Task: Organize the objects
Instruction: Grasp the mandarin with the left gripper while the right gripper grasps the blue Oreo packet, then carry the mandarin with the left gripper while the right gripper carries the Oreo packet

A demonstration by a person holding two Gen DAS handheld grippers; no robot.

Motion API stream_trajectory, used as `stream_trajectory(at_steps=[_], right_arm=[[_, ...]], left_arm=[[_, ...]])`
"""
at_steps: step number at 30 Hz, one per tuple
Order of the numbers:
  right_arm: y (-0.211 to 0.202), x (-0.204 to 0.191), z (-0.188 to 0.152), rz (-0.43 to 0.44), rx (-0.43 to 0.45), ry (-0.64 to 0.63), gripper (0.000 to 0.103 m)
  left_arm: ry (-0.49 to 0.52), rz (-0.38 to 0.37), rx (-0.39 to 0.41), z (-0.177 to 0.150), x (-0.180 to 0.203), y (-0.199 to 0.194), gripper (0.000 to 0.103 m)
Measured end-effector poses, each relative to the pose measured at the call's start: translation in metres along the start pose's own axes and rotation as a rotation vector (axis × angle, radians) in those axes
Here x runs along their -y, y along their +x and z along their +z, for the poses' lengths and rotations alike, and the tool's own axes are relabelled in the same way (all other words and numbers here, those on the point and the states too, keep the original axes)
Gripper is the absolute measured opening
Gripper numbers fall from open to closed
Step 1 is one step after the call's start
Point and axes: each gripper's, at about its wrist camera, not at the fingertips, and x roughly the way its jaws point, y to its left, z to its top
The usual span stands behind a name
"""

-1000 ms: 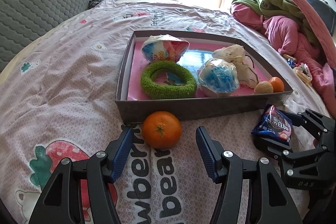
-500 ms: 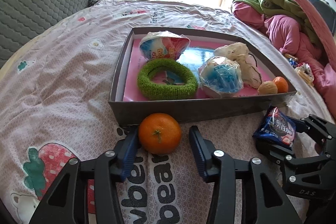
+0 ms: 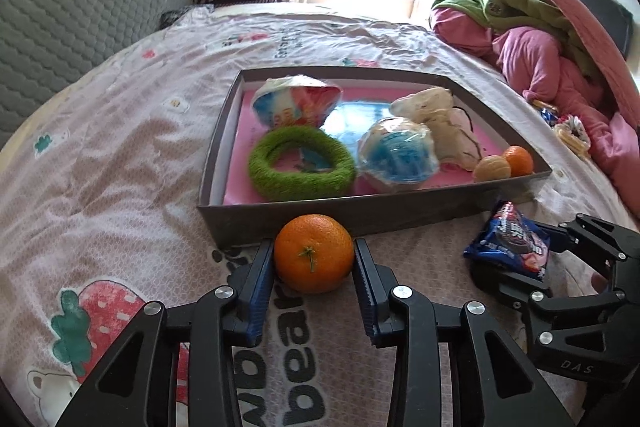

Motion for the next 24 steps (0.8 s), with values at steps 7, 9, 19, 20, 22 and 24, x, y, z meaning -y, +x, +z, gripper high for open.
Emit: stream_trajectory(at_steps=[7,9,19,20,22,24], right_arm=[[-0.006,-0.004,0.001,0.008,0.030,-0.013,0.058],[-0.009,-0.003,0.002,0.015,0.044,-0.003,0.058],[-0.019,0.001,0.006,0.027,0.089,0.015,0.058],[-0.020,0.001,0.006,0.026,0.093,0.018,0.058],[-0.023,0.003,0.007,0.023,0.109,0.026,0.058],[-0.027,0.006,0.008,0.019,0.125,0.037,0.058]], left_arm=[[-0.005,-0.009,0.010,0.001,0.001,-0.005,0.039],[-0.005,-0.011,0.016,0.002,0.002,-0.007,0.039],[0.007,-0.011,0.033,0.003,0.005,-0.013,0.039],[0.012,-0.003,0.044,0.004,0.006,-0.015,0.039],[0.019,0.005,0.057,0.005,0.007,-0.019,0.039],[0.027,0.008,0.069,0.006,0.008,-0.023,0.039]])
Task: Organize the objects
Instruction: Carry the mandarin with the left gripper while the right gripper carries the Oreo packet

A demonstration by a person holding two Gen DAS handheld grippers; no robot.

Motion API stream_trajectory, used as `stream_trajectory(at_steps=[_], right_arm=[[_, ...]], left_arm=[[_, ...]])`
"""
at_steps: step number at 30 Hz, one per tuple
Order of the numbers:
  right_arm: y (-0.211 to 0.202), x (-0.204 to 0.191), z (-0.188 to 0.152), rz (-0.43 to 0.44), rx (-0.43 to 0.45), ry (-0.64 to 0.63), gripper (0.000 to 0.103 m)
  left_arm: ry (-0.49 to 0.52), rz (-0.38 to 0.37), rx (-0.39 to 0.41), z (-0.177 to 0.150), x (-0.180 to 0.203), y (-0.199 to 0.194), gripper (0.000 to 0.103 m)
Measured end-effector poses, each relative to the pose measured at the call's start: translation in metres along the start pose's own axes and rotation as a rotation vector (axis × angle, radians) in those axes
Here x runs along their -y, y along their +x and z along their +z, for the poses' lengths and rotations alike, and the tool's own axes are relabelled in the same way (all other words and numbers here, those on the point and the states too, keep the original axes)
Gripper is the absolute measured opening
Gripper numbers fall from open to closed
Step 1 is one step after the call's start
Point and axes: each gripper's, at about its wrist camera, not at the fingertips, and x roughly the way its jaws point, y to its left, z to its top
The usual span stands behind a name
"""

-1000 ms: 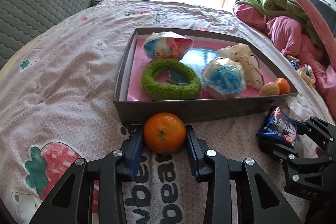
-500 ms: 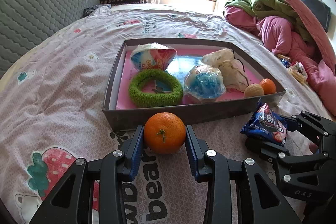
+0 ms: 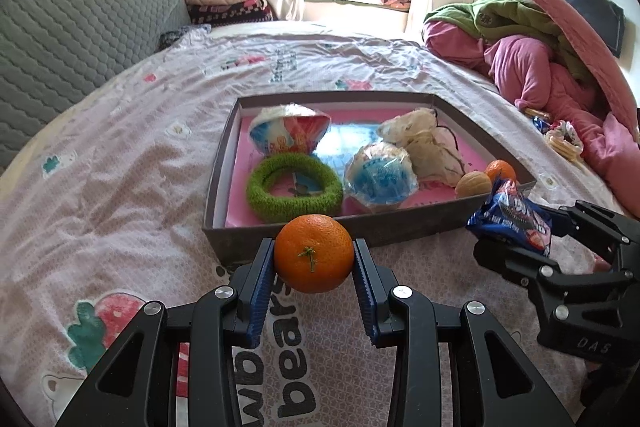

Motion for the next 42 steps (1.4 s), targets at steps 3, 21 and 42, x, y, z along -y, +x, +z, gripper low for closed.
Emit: stream_trajectory(at_steps=[3,21,42], right_arm=[[-0.004,0.004,0.003,-0.005,0.019,0.019,0.058],[-0.014,0.016,0.016,-0.028,0.070,0.047,0.058],[-0.014,0.028,0.040,-0.085,0.123,0.041,0.058]], left_arm=[[0.006,-0.003,0.009,0.001,0.001,-0.003,0.039],[0.012,-0.005,0.031,0.007,0.006,-0.008,0.039],[0.023,-0.001,0.071,0.035,0.009,-0.006,0.039]])
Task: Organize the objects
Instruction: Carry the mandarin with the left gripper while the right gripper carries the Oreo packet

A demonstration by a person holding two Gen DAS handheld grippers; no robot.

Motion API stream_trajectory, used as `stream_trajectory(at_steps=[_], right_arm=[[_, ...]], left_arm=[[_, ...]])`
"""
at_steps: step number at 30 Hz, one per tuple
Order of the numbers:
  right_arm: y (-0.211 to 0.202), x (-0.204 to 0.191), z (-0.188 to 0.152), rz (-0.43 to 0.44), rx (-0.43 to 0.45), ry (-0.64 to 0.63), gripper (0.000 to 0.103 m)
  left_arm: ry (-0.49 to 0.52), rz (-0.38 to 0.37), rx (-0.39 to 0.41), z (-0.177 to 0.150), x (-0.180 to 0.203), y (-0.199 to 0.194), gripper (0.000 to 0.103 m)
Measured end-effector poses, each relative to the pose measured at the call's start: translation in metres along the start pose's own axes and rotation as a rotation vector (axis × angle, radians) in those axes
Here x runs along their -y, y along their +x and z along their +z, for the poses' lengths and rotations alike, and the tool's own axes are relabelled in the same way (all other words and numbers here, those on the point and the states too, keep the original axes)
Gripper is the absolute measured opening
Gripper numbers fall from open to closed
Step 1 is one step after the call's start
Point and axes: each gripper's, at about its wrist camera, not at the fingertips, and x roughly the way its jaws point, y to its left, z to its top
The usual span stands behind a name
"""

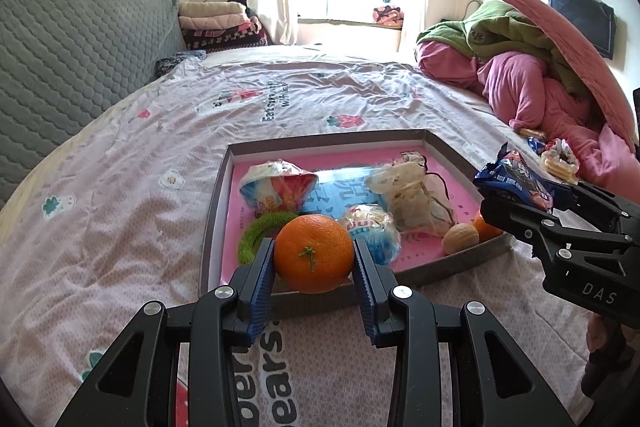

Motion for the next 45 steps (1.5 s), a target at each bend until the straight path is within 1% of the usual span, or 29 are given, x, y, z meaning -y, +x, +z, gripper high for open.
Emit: stream_trajectory(at_steps=[14,21,32,40,45], right_arm=[[0.012,-0.004,0.005,0.005,-0.011,-0.027,0.058],[0.031,-0.001,0.012,-0.001,-0.029,-0.024,0.058],[0.058,0.002,0.010,0.002,-0.079,-0.029,0.058],[0.077,0.000,0.007,0.016,-0.120,-0.034,0.058],[0.081,-0.001,0.005,0.022,-0.135,-0.039,0.058]], left_arm=[[-0.020,0.016,-0.010,0.009,-0.011,0.012,0.039],[-0.042,0.036,-0.044,0.012,-0.022,0.033,0.039],[-0.058,0.058,-0.073,0.016,-0.034,0.064,0.039],[-0.051,0.041,-0.101,0.014,-0.032,0.083,0.039],[-0.052,0.032,-0.113,0.012,-0.032,0.087,0.039]])
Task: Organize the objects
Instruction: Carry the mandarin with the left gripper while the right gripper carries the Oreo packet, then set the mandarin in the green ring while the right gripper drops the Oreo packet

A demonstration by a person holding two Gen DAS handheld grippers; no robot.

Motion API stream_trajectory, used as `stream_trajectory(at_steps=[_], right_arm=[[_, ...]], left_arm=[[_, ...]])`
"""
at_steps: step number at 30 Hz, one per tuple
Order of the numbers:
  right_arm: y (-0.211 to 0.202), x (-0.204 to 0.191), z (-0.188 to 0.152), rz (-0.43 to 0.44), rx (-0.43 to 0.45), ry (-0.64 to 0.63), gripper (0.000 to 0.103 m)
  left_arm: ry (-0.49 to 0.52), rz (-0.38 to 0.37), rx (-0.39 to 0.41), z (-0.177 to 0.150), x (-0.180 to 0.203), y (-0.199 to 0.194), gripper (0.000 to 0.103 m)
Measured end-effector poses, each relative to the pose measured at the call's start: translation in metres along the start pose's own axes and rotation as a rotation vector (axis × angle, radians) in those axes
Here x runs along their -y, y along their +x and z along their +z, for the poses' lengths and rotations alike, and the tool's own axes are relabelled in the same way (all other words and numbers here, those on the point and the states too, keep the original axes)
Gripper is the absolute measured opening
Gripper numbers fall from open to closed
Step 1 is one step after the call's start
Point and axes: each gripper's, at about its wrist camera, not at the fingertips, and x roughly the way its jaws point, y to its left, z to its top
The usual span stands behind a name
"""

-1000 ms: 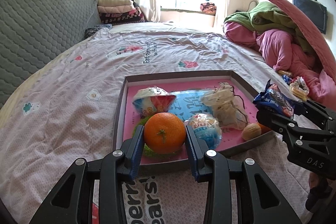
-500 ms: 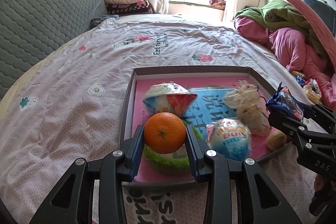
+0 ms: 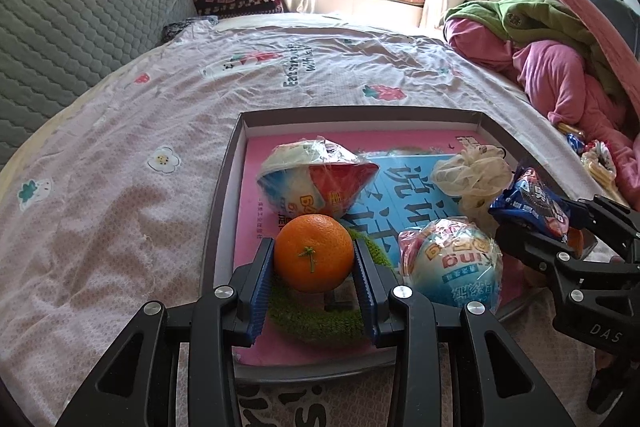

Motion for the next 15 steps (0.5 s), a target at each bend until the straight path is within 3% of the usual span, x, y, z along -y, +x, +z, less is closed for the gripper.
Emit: stream_trajectory(at_steps=[13,15], right_arm=[[0.0025,-0.0063,-0.0034,-0.027,-0.009,-0.038,0.060],[0.0025,-0.0070,-0.0035,-0.034,-0.013,-0.047,0.060]], left_arm=[[0.005,0.015,-0.010,-0.0024,0.0013,0.0014,0.039],[0.004,0.008,-0.009,-0.0023,0.0010,0.0008,0.044]])
